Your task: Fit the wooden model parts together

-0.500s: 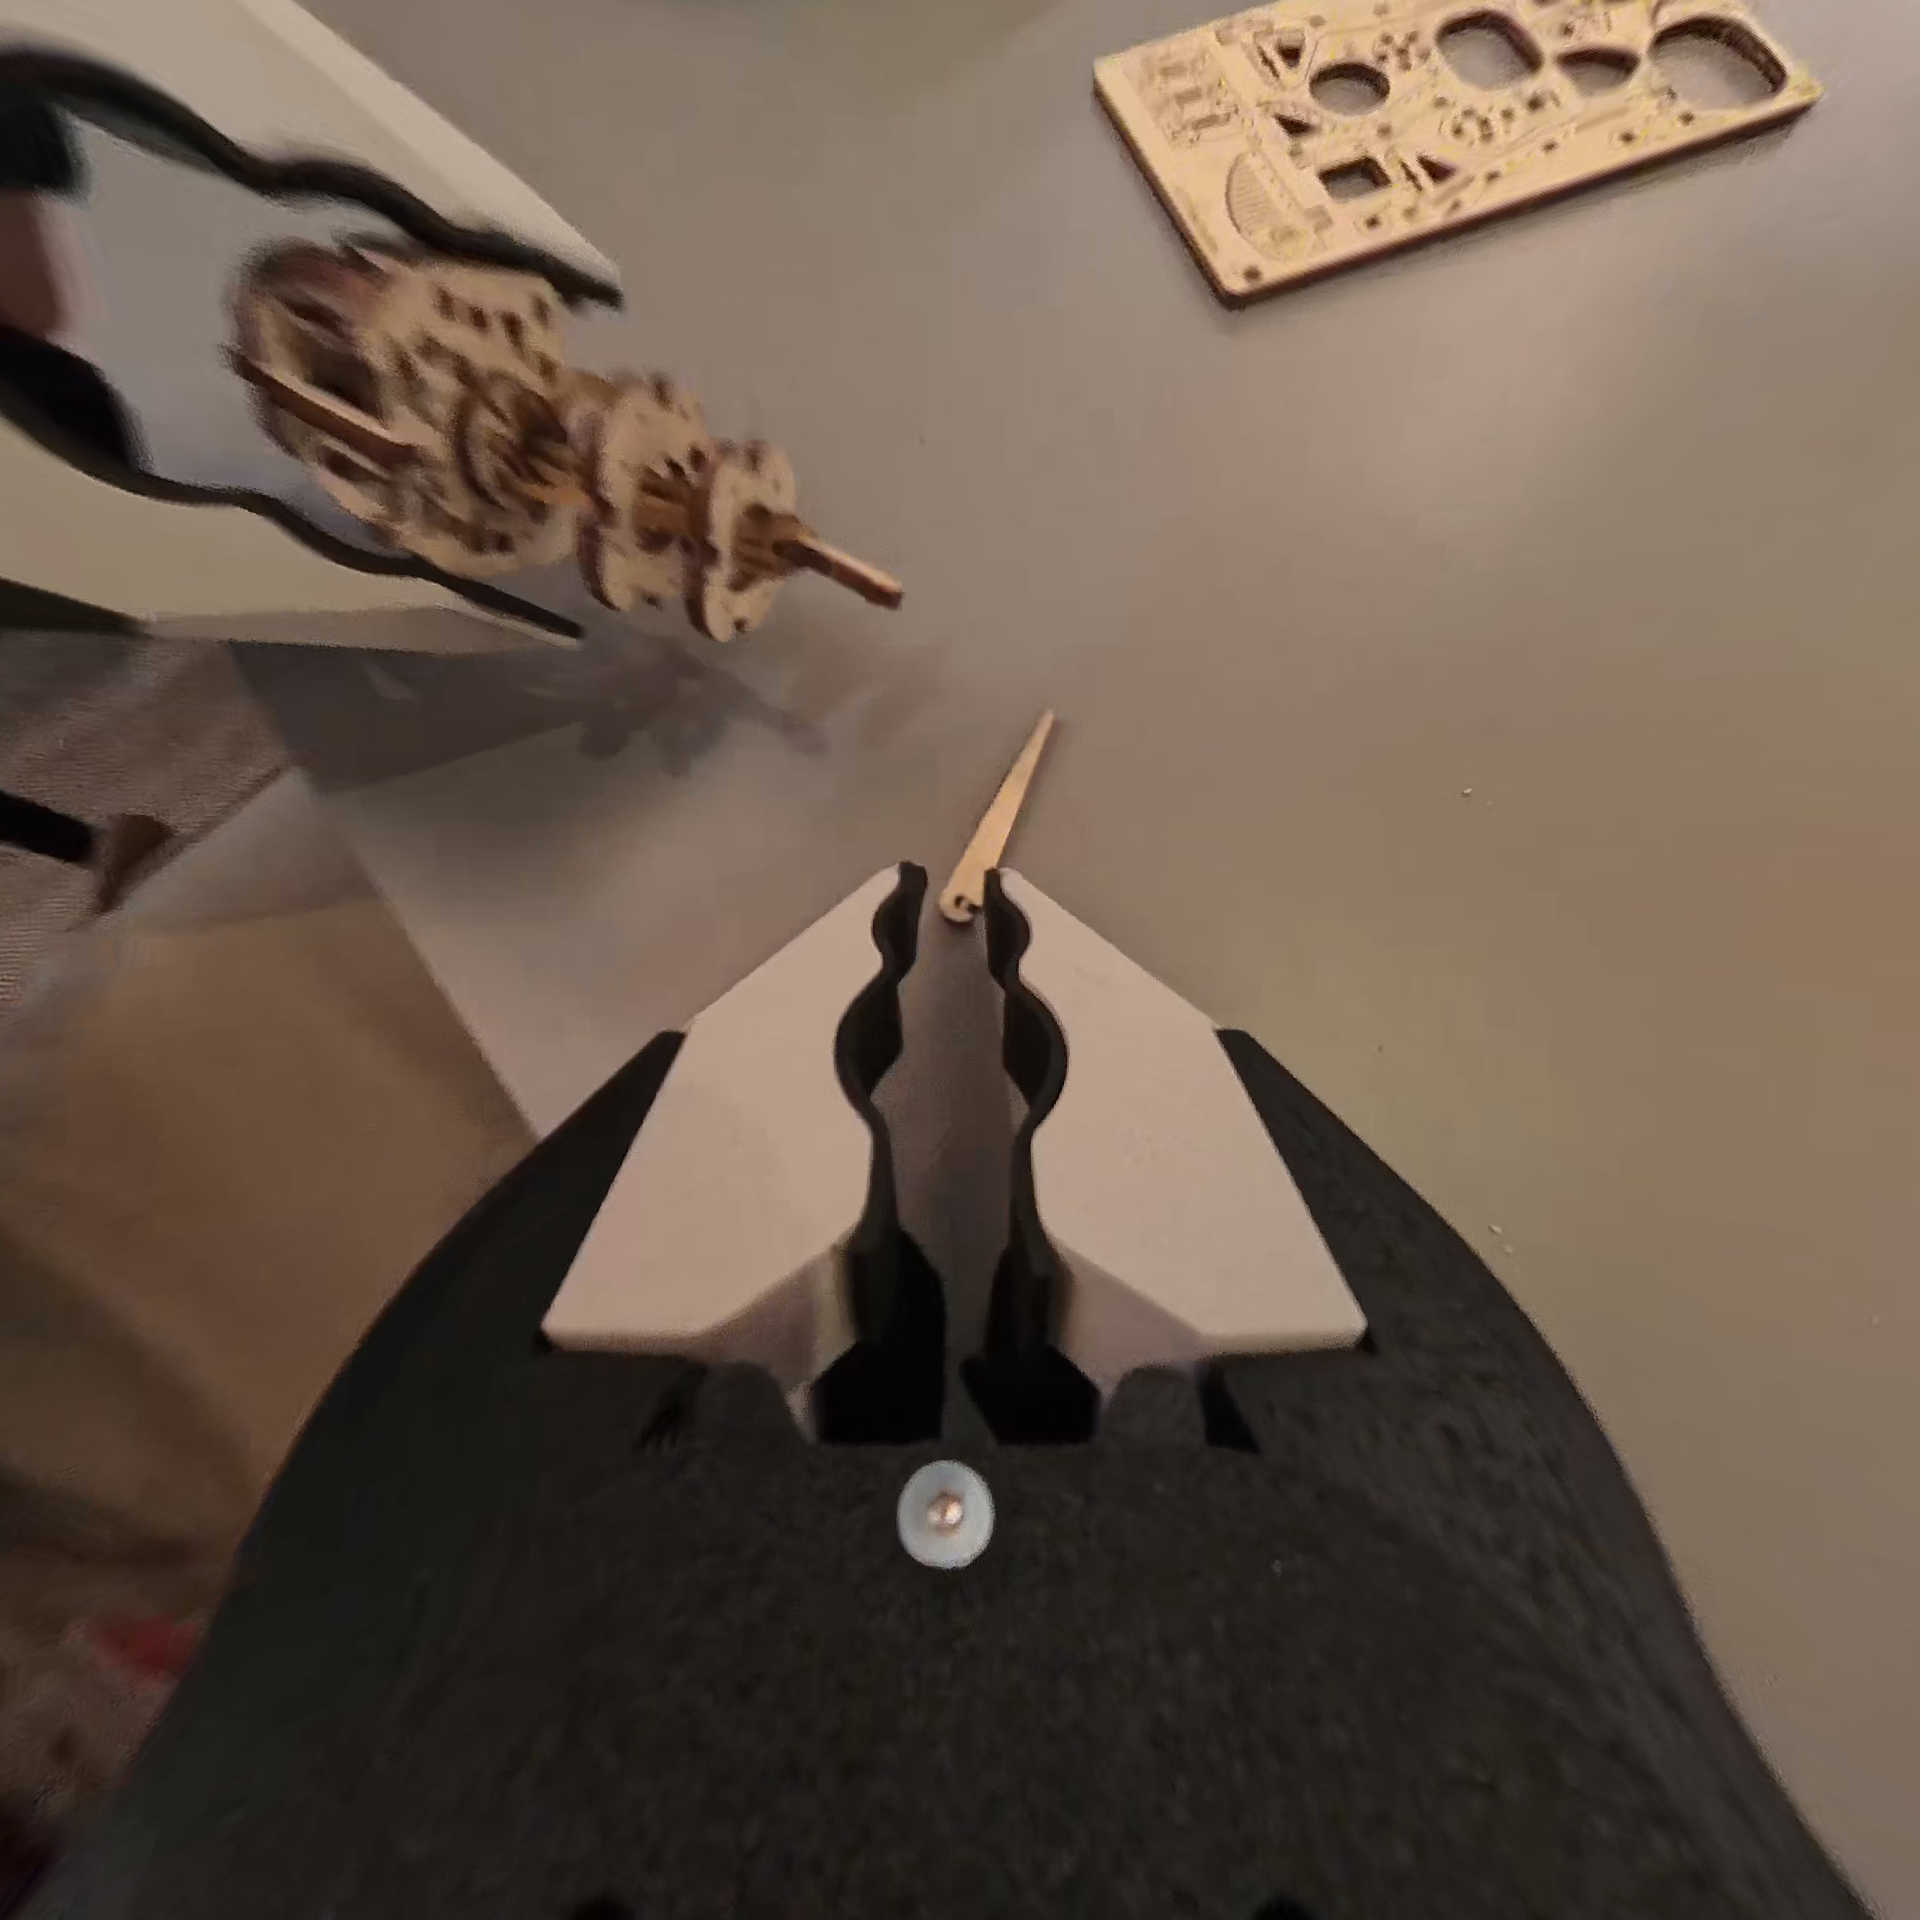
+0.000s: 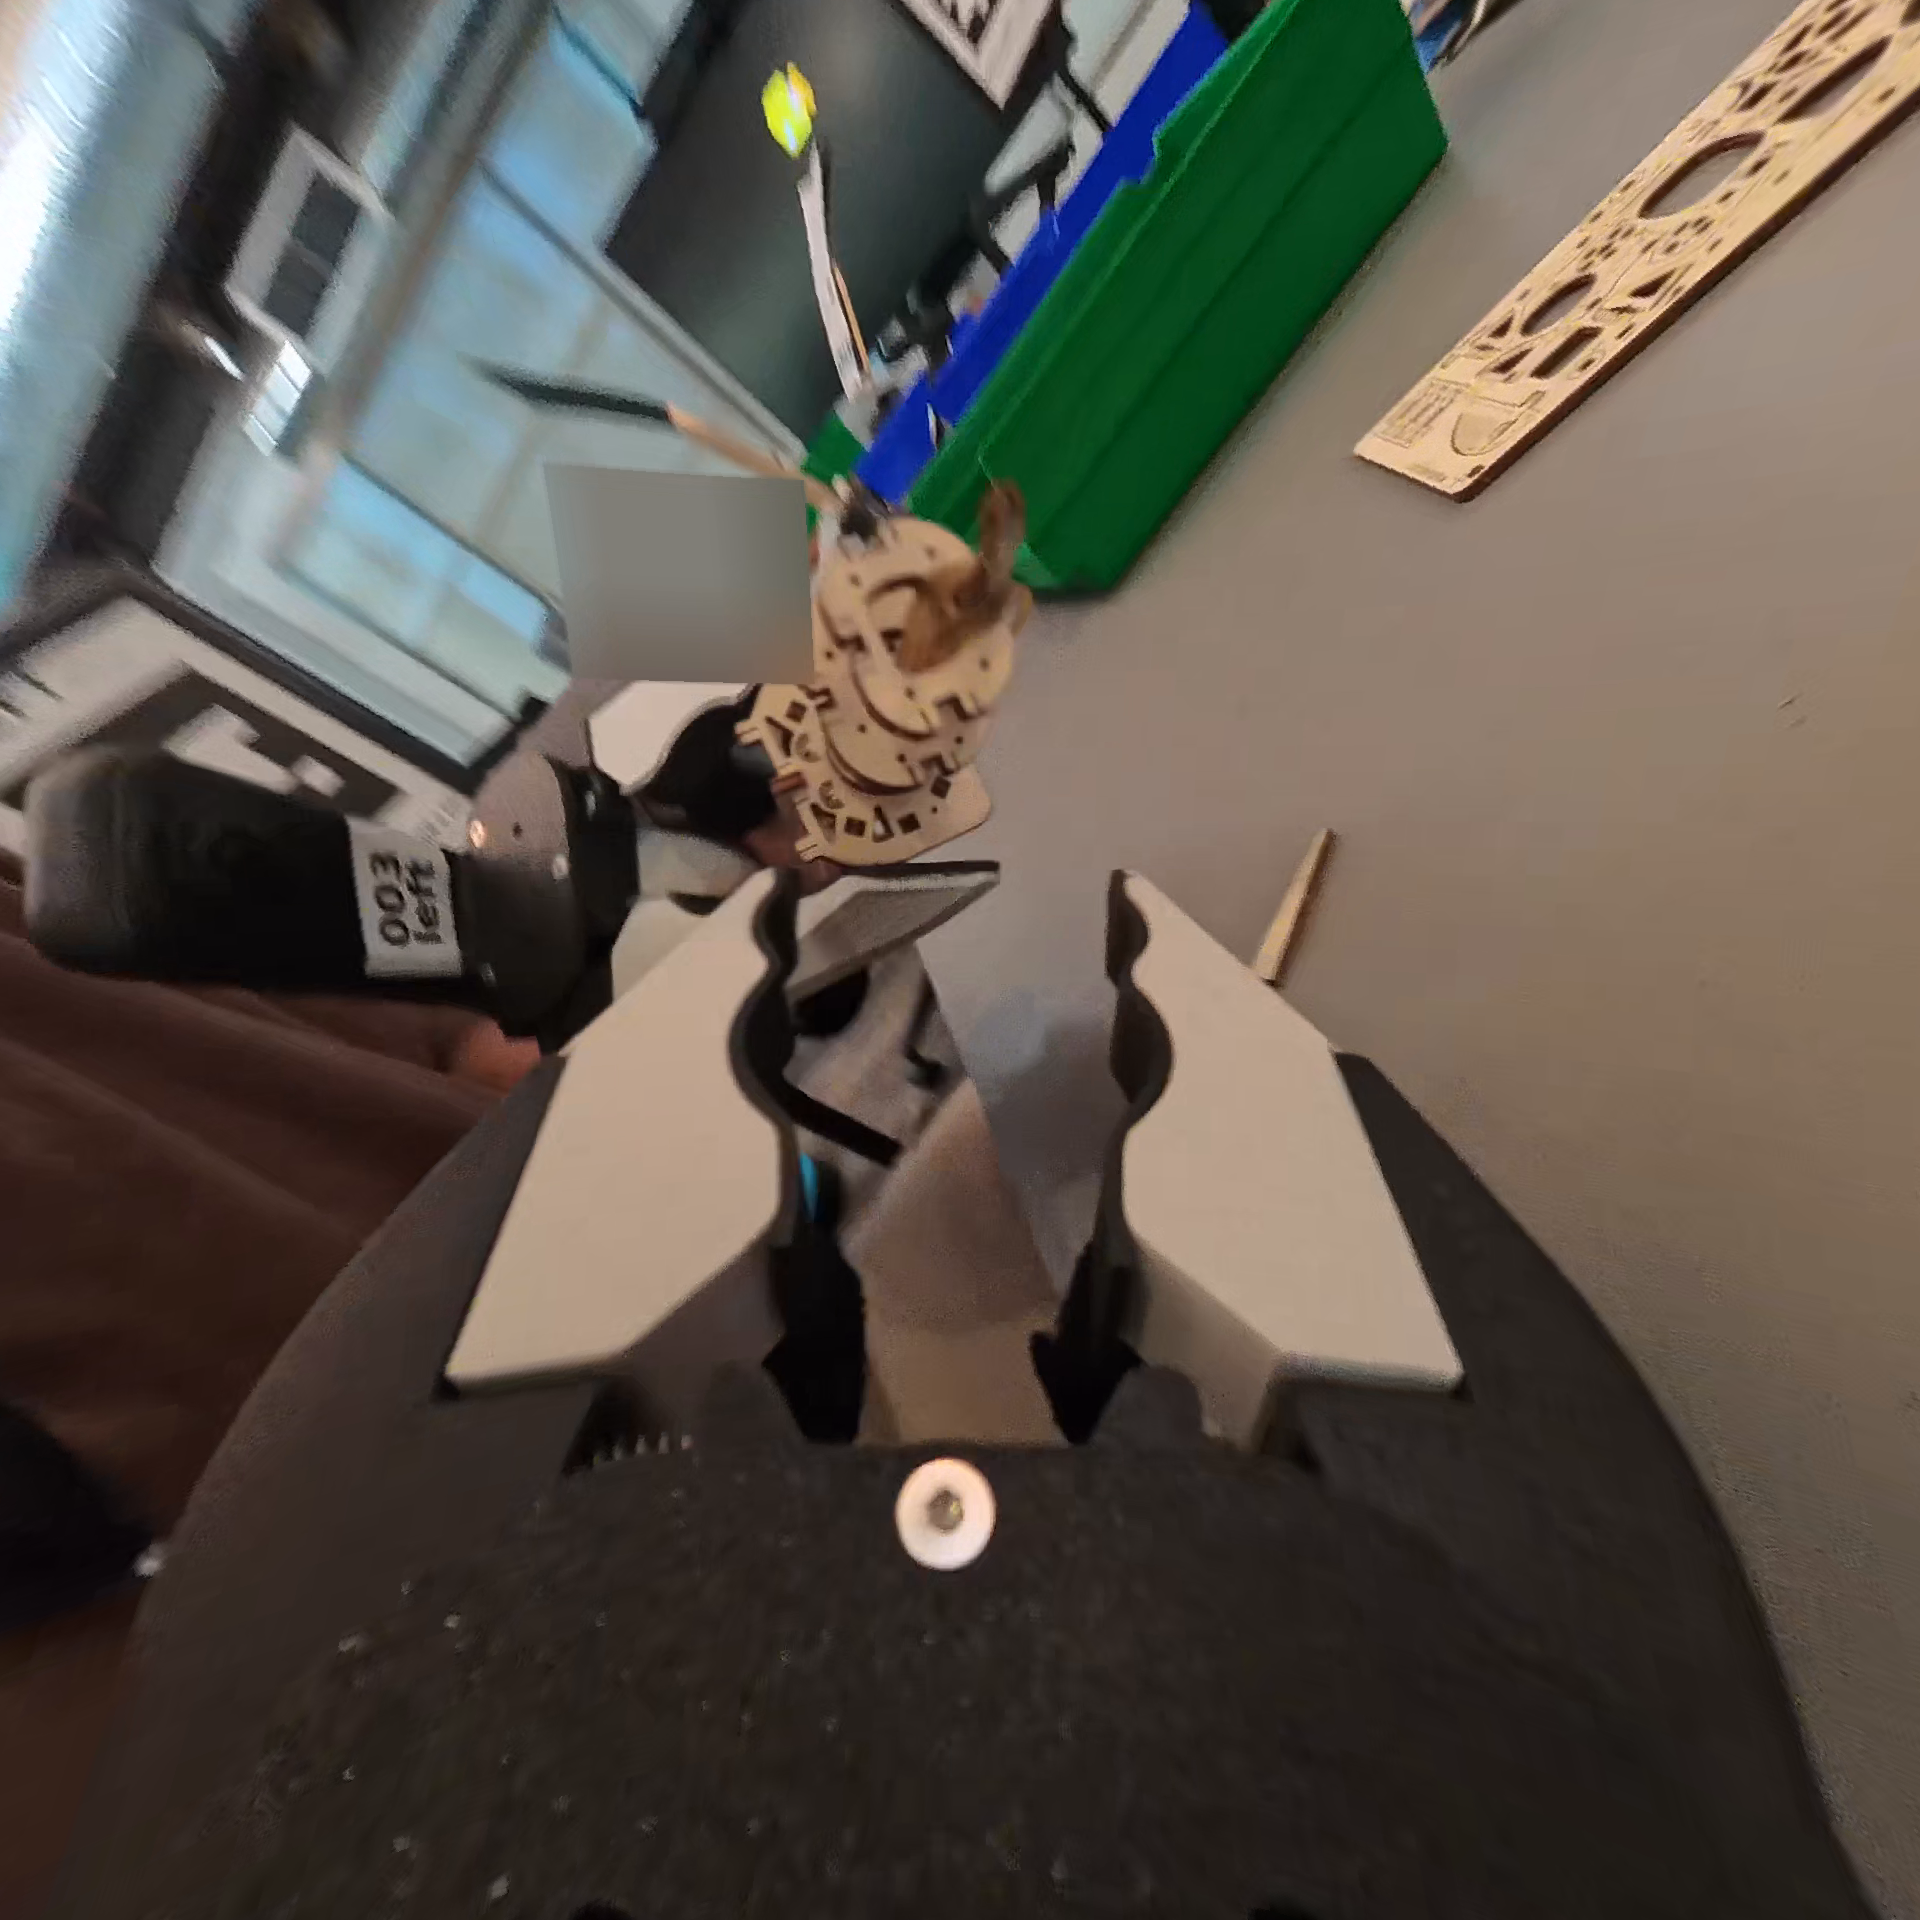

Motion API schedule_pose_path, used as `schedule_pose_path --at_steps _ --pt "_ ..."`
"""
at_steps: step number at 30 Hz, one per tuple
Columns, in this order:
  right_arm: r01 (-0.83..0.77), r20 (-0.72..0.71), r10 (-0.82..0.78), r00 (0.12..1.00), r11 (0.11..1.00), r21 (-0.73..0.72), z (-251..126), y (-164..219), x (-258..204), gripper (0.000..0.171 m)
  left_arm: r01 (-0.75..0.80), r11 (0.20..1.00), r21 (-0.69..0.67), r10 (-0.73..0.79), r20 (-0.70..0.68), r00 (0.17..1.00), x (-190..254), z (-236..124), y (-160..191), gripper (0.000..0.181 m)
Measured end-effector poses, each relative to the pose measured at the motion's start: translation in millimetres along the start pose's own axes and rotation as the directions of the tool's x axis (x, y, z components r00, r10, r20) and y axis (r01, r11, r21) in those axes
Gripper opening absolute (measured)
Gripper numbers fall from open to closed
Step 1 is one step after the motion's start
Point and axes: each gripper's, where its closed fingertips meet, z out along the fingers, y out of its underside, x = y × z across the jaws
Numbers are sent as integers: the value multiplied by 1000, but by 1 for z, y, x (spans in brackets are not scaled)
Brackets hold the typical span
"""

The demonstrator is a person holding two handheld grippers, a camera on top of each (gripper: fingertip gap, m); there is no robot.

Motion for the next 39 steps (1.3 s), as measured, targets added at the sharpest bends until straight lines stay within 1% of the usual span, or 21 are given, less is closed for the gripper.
schedule_pose_path --at_steps 3,5,7,10,14,15,17,19,21,23,26,27,28,30,31,32,33,34,35,37,39 --pt "-104 103 90 991 985 140 -2 -8 -12 68 104 993 61 -105 27 994 6 10 -25 52" --pt "-124 140 95 986 970 210 -8 -14 -17 68 147 986 78 -149 24 989 15 16 -37 52" --pt "-124 165 83 983 958 259 -15 -20 -20 65 154 985 81 -155 9 988 27 21 -45 52" --pt "-93 159 52 986 962 257 -25 -21 -20 52 148 985 85 -148 -2 989 41 25 -51 51" --pt "-97 153 63 986 970 224 -35 -17 -14 49 168 984 54 -166 -46 985 52 31 -52 54" --pt "-113 152 80 985 968 226 -38 -19 -11 48 168 985 26 -166 -67 984 56 33 -48 55" --pt "-123 135 94 986 967 223 -46 -23 -3 46 184 982 -51 -188 -90 978 61 32 -36 70" --pt "-73 66 62 996 979 190 -55 -24 9 46 263 959 -104 -275 -118 954 65 22 -23 71" --pt "4 -11 -2 1000 992 125 -62 -21 20 47 376 911 -171 -400 -135 907 68 14 -5 67" --pt "47 -58 -44 997 998 49 -67 -15 31 46 462 846 -264 -504 -116 856 63 12 20 63" --pt "60 -39 -61 997 998 -15 -70 -10 37 46 562 751 -345 -625 -97 775 38 21 49 57" --pt "62 -38 -63 997 998 -19 -70 -11 39 46 547 747 -377 -630 -140 764 34 24 54 54" --pt "62 -35 -63 997 998 -24 -71 -10 40 46 497 763 -413 -607 -195 770 33 27 60 53" --pt "56 -25 -57 998 997 -45 -71 -4 40 46 343 819 -460 -502 -284 817 29 29 77 60" --pt "50 -24 -52 998 997 -56 -71 0 41 47 259 853 -454 -428 -320 845 24 31 84 59" --pt "44 -24 -46 999 997 -69 -70 4 41 47 196 869 -455 -371 -336 866 18 32 92 57" --pt "42 -26 -44 999 996 -80 -69 8 42 47 174 853 -493 -371 -336 866 15 31 102 61" --pt "45 -31 -48 998 995 -87 -69 10 42 47 210 815 -540 -428 -317 846 15 30 105 63" --pt "49 -39 -53 998 995 -90 -68 11 43 46 282 781 -557 -508 -305 805 19 29 100 66" --pt "58 -53 -63 997 995 -83 -68 10 44 46 423 730 -537 -633 -297 715 35 26 81 70" --pt "60 -63 -65 996 995 -76 -67 8 46 47 460 710 -533 -649 -243 721 48 29 79 65"
